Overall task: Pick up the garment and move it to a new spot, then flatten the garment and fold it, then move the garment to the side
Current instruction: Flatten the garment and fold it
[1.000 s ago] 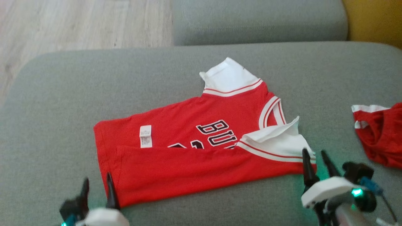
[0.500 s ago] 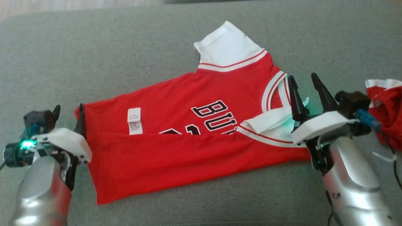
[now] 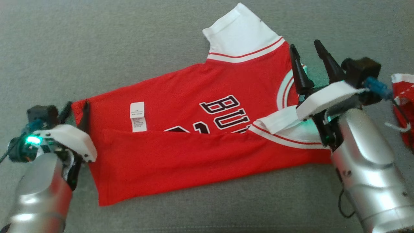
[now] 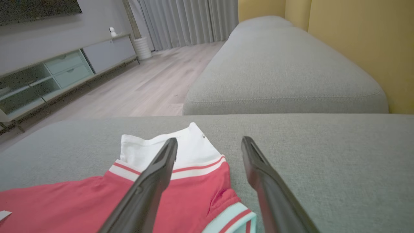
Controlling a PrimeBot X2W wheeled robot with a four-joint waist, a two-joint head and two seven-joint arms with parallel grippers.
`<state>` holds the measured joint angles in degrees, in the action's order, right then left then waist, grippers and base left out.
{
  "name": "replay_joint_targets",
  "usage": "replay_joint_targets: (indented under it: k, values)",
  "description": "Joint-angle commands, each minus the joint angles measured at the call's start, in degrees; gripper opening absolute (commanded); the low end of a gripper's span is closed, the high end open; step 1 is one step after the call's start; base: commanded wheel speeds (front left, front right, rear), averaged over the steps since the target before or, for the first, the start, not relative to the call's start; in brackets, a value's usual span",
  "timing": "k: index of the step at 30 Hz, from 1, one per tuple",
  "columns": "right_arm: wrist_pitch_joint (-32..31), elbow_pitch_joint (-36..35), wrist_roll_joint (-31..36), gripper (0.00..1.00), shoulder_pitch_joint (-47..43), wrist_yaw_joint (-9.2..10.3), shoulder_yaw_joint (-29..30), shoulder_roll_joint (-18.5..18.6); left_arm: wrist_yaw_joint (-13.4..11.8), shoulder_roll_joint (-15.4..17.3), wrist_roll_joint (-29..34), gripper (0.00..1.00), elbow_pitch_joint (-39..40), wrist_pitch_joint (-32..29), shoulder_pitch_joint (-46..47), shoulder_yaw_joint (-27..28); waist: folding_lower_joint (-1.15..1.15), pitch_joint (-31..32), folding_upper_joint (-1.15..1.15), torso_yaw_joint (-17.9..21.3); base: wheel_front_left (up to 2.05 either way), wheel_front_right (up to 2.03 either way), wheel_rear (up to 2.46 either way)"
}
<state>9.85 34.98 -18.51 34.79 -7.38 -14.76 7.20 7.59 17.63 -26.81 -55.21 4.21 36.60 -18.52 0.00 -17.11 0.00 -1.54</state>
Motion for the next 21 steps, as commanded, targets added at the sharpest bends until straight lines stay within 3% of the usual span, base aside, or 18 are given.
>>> replay_joint_targets:
  k: [1, 2, 15, 21]
  values:
    - [-1.22, -0.91, -0.19, 1.00, 2.55, -0.11, -1.43, 0.32, -0.11, 2.66, -0.42, 0.16, 0.61, 0.66, 2.27, 0.28, 0.00, -0.46, 0.00, -0.83, 0.00, 0.00, 0.00]
    - [-1.97, -0.42, -0.26, 1.00, 3.53, -0.11, -1.38, 0.58, -0.11, 2.31, -0.85, 0.00, 0.57, 0.69, 2.49, -0.65, 0.00, -0.66, 0.00, -1.36, 0.00, 0.00, 0.00]
    - [-16.22, 13.19, 5.91, 1.00, 20.91, -0.11, -1.71, 4.18, -0.10, -2.53, -10.95, 0.00, 6.94, 4.59, 8.75, -11.56, 0.00, -5.00, 0.00, -12.67, 0.00, 0.00, 0.00]
    - [-19.38, 21.46, 10.28, 1.00, 26.68, -0.11, 1.16, 5.93, -0.10, -3.63, -14.31, 0.00, 9.23, 6.63, 12.13, -17.37, 0.00, -6.68, 0.00, -17.49, 0.00, 0.00, 0.00]
